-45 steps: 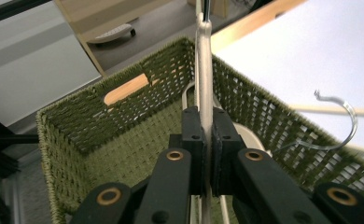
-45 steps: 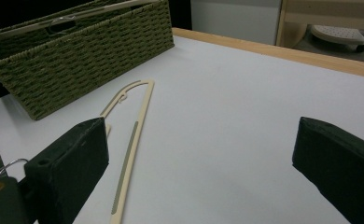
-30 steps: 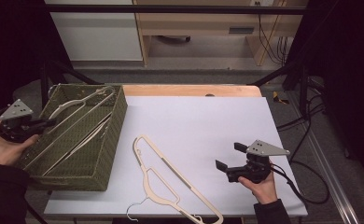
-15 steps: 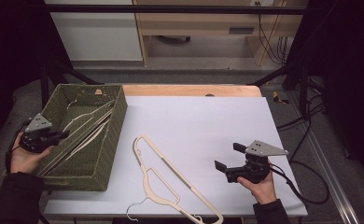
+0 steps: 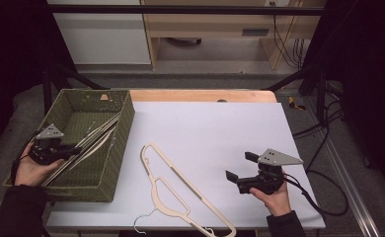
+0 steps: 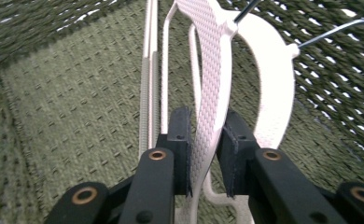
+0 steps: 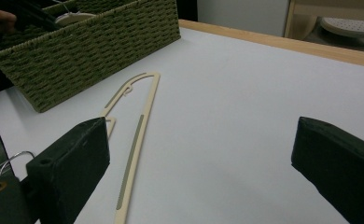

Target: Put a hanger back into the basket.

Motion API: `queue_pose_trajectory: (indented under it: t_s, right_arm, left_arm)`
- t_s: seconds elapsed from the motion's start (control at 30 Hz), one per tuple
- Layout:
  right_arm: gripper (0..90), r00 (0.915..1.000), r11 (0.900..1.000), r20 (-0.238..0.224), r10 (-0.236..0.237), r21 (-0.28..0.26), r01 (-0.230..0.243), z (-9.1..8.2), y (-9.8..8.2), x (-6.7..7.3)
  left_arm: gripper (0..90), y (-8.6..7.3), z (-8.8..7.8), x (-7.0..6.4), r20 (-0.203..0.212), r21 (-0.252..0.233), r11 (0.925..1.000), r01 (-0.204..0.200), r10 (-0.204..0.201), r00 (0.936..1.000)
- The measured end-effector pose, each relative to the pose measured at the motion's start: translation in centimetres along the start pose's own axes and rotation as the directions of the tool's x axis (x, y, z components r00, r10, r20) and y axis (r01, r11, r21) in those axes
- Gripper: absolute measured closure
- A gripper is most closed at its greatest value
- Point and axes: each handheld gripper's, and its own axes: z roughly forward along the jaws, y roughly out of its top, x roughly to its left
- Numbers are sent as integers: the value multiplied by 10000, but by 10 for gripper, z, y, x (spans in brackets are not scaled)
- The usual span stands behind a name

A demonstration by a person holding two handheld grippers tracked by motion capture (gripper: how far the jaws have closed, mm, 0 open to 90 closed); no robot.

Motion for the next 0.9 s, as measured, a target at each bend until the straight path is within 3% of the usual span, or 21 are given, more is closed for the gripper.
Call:
queue_pose_trajectory:
  t_s: [0.33,0.6,0.67,0.8,0.9]
  right_arm:
    - [51,9999,10000,-75,-95,15,95,0,0,0]
    - [52,9999,10000,-101,-16,-19,16,1,0,2]
    - [51,9999,10000,-119,-59,-30,58,1,1,3]
    - [53,9998,9999,-157,-103,-60,102,0,2,5]
    - [53,9997,9998,-169,-154,-104,152,1,2,5]
  left_arm:
    - [652,8,-6,-9,122,-202,9993,-319,321,9994]
    - [570,14,-15,-18,-1,-920,9945,-497,499,9988]
    - [551,17,-20,-20,-37,-1226,9914,-465,464,9989]
    - [453,23,-30,-31,23,-2130,9768,-215,225,9997]
    - [361,27,-37,-48,115,-2866,9580,-125,165,9998]
